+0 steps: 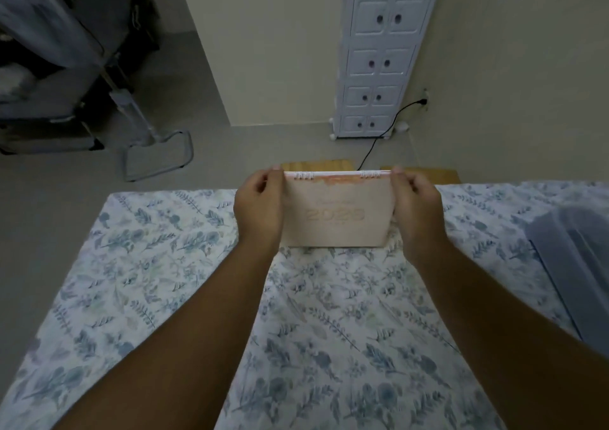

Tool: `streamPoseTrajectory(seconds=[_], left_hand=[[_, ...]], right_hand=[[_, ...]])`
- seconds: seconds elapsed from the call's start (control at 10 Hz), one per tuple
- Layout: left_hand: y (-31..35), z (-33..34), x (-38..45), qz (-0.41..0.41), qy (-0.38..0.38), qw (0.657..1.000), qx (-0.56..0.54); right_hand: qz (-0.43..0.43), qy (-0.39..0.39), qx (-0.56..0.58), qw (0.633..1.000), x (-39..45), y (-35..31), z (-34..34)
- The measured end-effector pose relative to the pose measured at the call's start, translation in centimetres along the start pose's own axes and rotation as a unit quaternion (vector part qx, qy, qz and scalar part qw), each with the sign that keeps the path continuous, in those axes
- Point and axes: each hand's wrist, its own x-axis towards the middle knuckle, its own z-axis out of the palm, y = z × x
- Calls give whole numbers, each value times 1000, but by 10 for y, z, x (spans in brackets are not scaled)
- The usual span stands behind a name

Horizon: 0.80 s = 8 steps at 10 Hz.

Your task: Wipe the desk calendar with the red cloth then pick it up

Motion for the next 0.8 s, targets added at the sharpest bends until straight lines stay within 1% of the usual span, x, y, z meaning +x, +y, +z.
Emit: streamPoseTrajectory(seconds=[0.1,0.2,0.4,0.5,0.6,0.7,0.8], left_hand=[[1,12,32,14,-3,1000,-7],[0,17,41,14,-3,1000,-11],[-16,22,41,14,22,999,20],[-16,19,43,22,13,999,41],[-11,14,46,34,8,996,77],[6,3,48,69,-26,984,164],[23,-5,44,99,-45,968,226]], right_hand=[[-7,9,25,1000,29,-1,21],[-11,20,34,999,39,2,30],[-23,31,36,999,42,16,35],[-25,42,49,998,41,16,36],[-26,38,8,999,41,10,34],[-18,-2,-126,992,43,-8,22],[-36,-28,-233,971,37,-27,11]])
